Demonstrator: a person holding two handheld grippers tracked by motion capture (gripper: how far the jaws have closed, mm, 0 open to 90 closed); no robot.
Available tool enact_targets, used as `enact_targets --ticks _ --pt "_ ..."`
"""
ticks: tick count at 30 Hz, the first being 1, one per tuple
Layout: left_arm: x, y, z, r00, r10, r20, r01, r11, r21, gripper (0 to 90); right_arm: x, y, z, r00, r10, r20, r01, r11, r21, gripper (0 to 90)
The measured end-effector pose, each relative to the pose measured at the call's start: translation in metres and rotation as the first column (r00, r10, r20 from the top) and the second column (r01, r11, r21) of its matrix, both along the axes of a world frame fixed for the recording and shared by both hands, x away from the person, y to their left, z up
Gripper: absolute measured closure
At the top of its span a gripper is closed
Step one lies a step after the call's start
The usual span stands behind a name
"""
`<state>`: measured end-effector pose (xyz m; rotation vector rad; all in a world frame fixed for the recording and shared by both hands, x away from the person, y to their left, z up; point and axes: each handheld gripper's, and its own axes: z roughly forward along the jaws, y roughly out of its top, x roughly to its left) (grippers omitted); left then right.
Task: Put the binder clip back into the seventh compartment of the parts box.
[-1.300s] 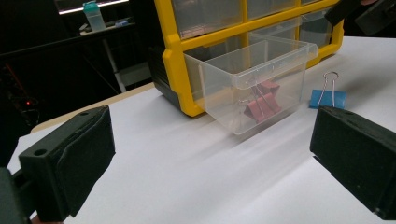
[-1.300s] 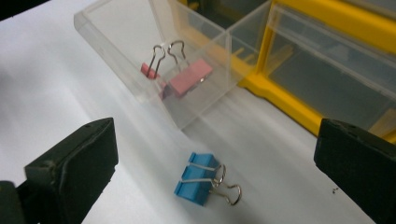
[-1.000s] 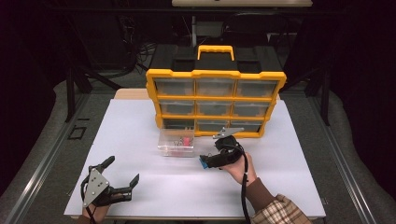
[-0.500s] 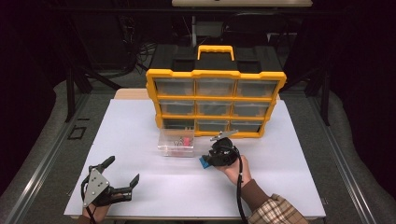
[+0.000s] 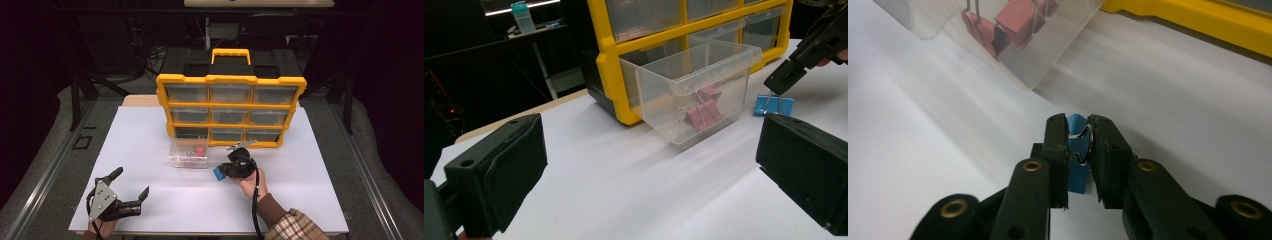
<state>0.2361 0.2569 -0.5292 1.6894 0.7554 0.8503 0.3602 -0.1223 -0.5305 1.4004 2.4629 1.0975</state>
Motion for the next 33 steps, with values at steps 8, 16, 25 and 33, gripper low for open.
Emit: enact_targets --ticks 8,16,25,33 --pt "0.000 0.000 0.000 1.0000 -0.001 0.001 0.001 1.0000 -0.002 0.0 -0.003 0.000 0.002 0.9999 0.000 -0.014 0.001 0.9977 0.068 88.4" --pt "0.000 0.000 0.000 1.0000 -0.002 0.000 0.002 1.0000 -0.002 0.0 -0.009 0.003 0.013 0.9989 0.011 0.046 -0.013 0.9991 0.040 88.6" --pt "0.000 0.000 0.000 1.0000 0.000 0.001 0.000 1.0000 -0.001 0.0 -0.011 0.004 0.024 0.9950 0.016 0.099 -0.020 0.9992 0.034 88.6" --pt "0.001 0.000 0.000 1.0000 0.002 0.000 -0.002 1.0000 0.001 0.0 -0.011 -0.001 0.042 0.9868 0.033 0.158 -0.036 0.9993 0.013 88.6"
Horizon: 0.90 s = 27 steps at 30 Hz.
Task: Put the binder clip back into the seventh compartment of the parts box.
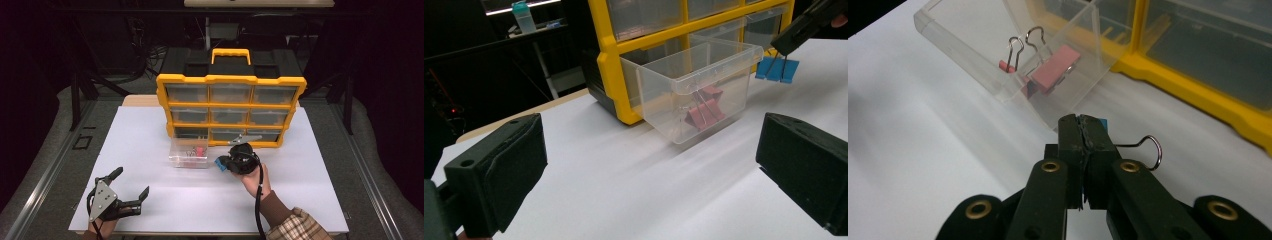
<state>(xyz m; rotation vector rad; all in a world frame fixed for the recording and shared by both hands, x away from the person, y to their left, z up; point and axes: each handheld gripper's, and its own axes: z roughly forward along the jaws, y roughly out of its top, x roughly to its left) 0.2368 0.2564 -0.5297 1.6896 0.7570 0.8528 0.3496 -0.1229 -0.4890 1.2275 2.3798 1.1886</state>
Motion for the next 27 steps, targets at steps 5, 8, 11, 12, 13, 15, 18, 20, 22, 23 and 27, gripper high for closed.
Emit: enact_targets --ticks 5,8,11,12,13,15,18,20,22,23,27 --pt "0.001 -0.001 0.000 1.0000 -0.003 0.001 0.003 1.0000 0.004 0.0 0.001 0.000 0.010 0.9994 0.000 0.035 0.000 1.0000 0.004 88.6" --pt "0.001 -0.002 0.000 1.0000 -0.004 -0.002 0.004 1.0000 0.004 0.0 0.001 0.002 0.019 0.9989 0.009 0.047 -0.009 0.9999 -0.006 88.6" --pt "0.001 -0.001 0.000 1.0000 -0.003 -0.002 0.003 1.0000 0.003 0.0 0.002 0.003 0.027 0.9982 0.012 0.059 -0.011 0.9999 -0.009 88.7" --pt "0.001 -0.001 0.000 1.0000 -0.003 0.000 0.003 1.0000 0.003 0.0 0.003 0.004 0.030 0.9979 0.012 0.064 -0.011 0.9999 -0.009 88.7" --pt "0.000 -0.001 0.000 1.0000 -0.002 0.001 0.002 1.0000 0.003 0.0 0.004 0.005 0.033 0.9972 0.013 0.074 -0.013 0.9999 -0.012 88.7" --pt "0.000 0.000 0.000 1.0000 -0.001 -0.001 0.001 1.0000 0.000 0.0 0.004 0.007 0.039 0.9963 0.017 0.084 -0.016 0.9998 -0.011 88.7" --pt "0.000 0.001 0.000 1.0000 0.000 0.001 0.000 1.0000 0.001 0.0 0.006 0.010 0.049 0.9942 0.019 0.106 -0.018 0.9998 -0.012 88.7" --pt "0.000 0.000 0.000 1.0000 0.000 0.000 0.000 1.0000 0.000 0.0 0.008 0.012 0.056 0.9923 0.021 0.122 -0.019 0.9997 -0.011 88.7" --pt "0.000 0.000 0.000 1.0000 0.000 0.001 0.000 1.0000 0.000 0.0 0.010 0.015 0.064 0.9897 0.025 0.141 -0.023 0.9996 -0.014 88.7" --pt "0.000 0.000 0.000 1.0000 0.000 0.001 0.000 1.0000 0.000 0.0 0.011 0.017 0.067 0.9887 0.026 0.148 -0.024 0.9996 -0.013 88.7" --pt "0.000 0.000 0.000 1.0000 -0.001 -0.002 0.001 1.0000 -0.002 0.0 0.013 0.025 0.079 0.9839 0.038 0.175 -0.038 0.9993 -0.008 88.8"
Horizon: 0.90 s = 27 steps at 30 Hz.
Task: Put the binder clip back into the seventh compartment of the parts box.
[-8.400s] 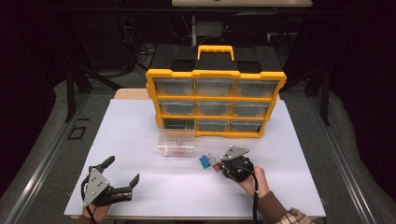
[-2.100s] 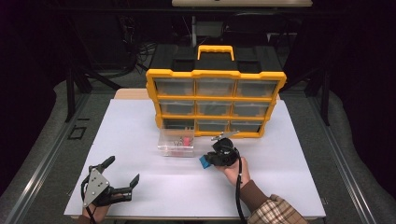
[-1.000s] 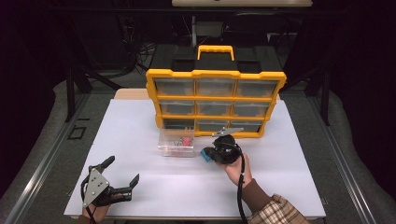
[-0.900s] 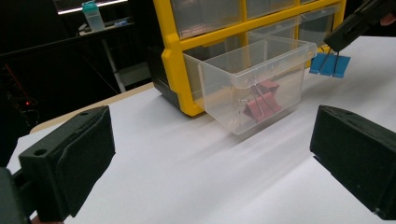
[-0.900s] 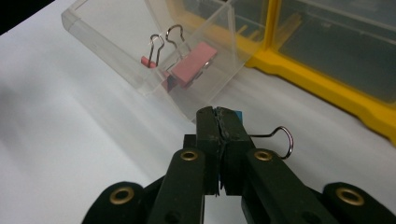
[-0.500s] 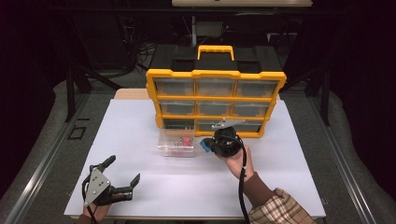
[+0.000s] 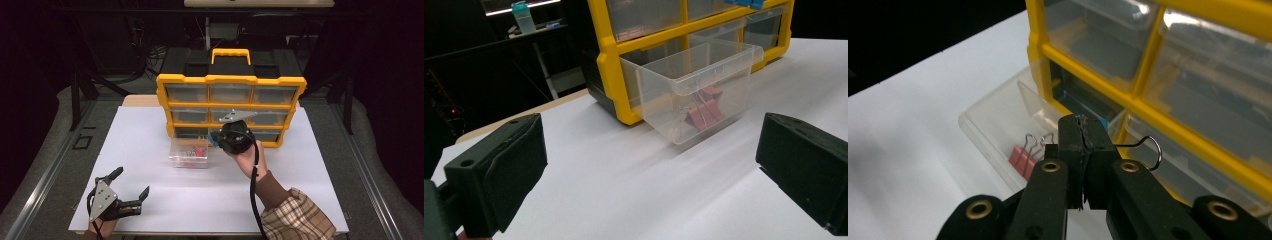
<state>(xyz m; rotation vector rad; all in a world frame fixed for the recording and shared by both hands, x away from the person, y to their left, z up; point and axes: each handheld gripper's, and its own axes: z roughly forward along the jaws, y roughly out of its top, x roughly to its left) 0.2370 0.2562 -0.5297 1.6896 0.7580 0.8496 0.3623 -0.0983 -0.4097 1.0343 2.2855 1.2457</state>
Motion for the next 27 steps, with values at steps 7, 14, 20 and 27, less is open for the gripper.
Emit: enact_targets --ticks 7,14,20,27 --pt "0.000 0.000 0.000 1.0000 -0.001 0.002 0.001 1.0000 0.000 0.0 0.010 0.025 0.005 0.9992 0.039 0.007 -0.039 0.9992 0.009 88.7" --pt "0.000 0.001 0.000 1.0000 -0.002 0.002 0.002 1.0000 -0.003 0.0 0.019 0.053 -0.007 0.9965 0.081 -0.022 -0.081 0.9965 -0.021 88.6" --pt "0.000 0.002 0.000 1.0000 -0.001 0.003 0.001 1.0000 -0.004 0.0 0.026 0.063 -0.021 0.9949 0.084 -0.055 -0.086 0.9959 -0.027 81.4" --pt "-0.001 0.002 0.001 1.0000 -0.002 0.004 0.002 1.0000 -0.004 0.0 0.021 0.049 -0.021 0.9943 0.076 -0.074 -0.078 0.9969 -0.015 56.8"
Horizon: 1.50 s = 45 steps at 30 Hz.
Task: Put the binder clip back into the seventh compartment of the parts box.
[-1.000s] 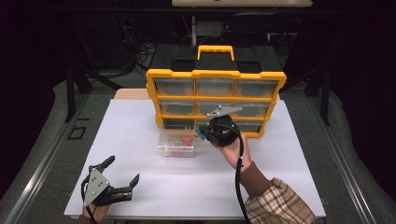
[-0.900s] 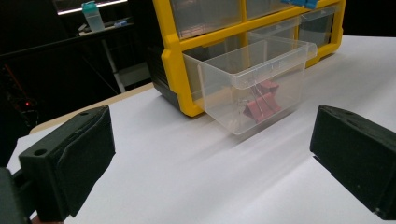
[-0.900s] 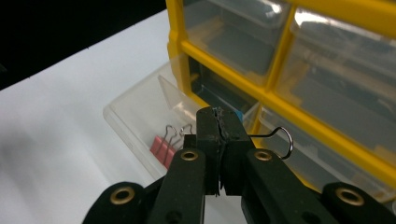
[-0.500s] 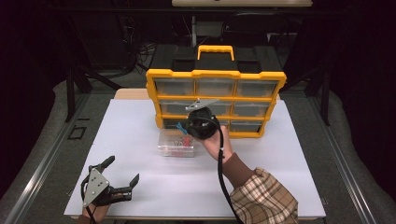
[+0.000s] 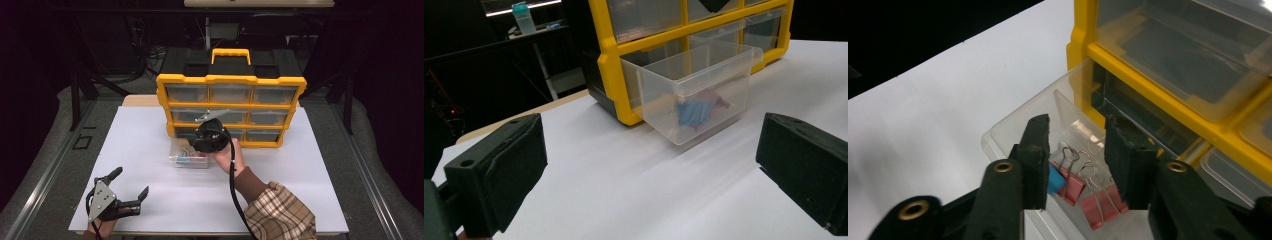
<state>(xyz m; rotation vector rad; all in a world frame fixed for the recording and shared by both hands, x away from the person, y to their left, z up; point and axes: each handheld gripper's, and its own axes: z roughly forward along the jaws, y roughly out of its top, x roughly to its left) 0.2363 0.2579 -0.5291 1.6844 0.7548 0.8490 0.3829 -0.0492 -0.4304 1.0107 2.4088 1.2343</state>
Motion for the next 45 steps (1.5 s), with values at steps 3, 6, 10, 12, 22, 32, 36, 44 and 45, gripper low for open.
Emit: enact_targets --ticks 3,6,10,12,22,32,36,44,45 --pt "0.000 0.000 0.000 1.0000 0.001 -0.001 -0.001 1.0000 0.001 0.0 -0.005 -0.011 -0.002 1.0000 0.003 -0.006 -0.003 1.0000 0.004 42.7" --pt "0.001 -0.001 0.000 1.0000 0.001 -0.002 -0.001 1.0000 0.004 0.0 -0.010 -0.023 -0.005 0.9999 0.008 -0.014 -0.008 1.0000 0.005 26.6" --pt "0.001 -0.001 0.000 1.0000 0.002 -0.003 -0.002 1.0000 0.006 0.0 -0.018 -0.042 -0.009 1.0000 0.000 -0.008 0.000 0.9999 0.014 15.2" --pt "0.001 -0.001 -0.001 1.0000 0.002 -0.005 -0.002 1.0000 0.005 0.0 -0.023 -0.052 -0.011 1.0000 0.000 -0.002 0.000 0.9999 0.017 12.9" --pt "0.001 -0.002 -0.001 1.0000 0.003 -0.008 -0.003 0.9999 0.010 0.0 -0.049 -0.095 -0.025 0.9978 -0.043 0.051 0.041 0.9983 0.042 2.3" --pt "0.001 -0.002 -0.001 1.0000 0.004 -0.008 -0.004 0.9999 0.015 0.0 -0.066 -0.125 -0.037 0.9934 -0.087 0.075 0.083 0.9952 0.053 0.0" --pt "0.001 -0.002 -0.001 0.9999 0.007 -0.009 -0.007 0.9998 0.017 0.0 -0.073 -0.133 -0.041 0.9926 -0.088 0.084 0.083 0.9950 0.055 0.0" --pt "0.002 -0.002 -0.002 0.9999 0.008 -0.009 -0.007 0.9998 0.020 0.0 -0.086 -0.152 -0.051 0.9855 -0.137 0.100 0.131 0.9893 0.064 0.0" --pt "0.002 -0.002 -0.002 0.9999 0.009 -0.009 -0.009 0.9998 0.020 0.0 -0.089 -0.155 -0.052 0.9840 -0.147 0.101 0.140 0.9876 0.071 0.0"
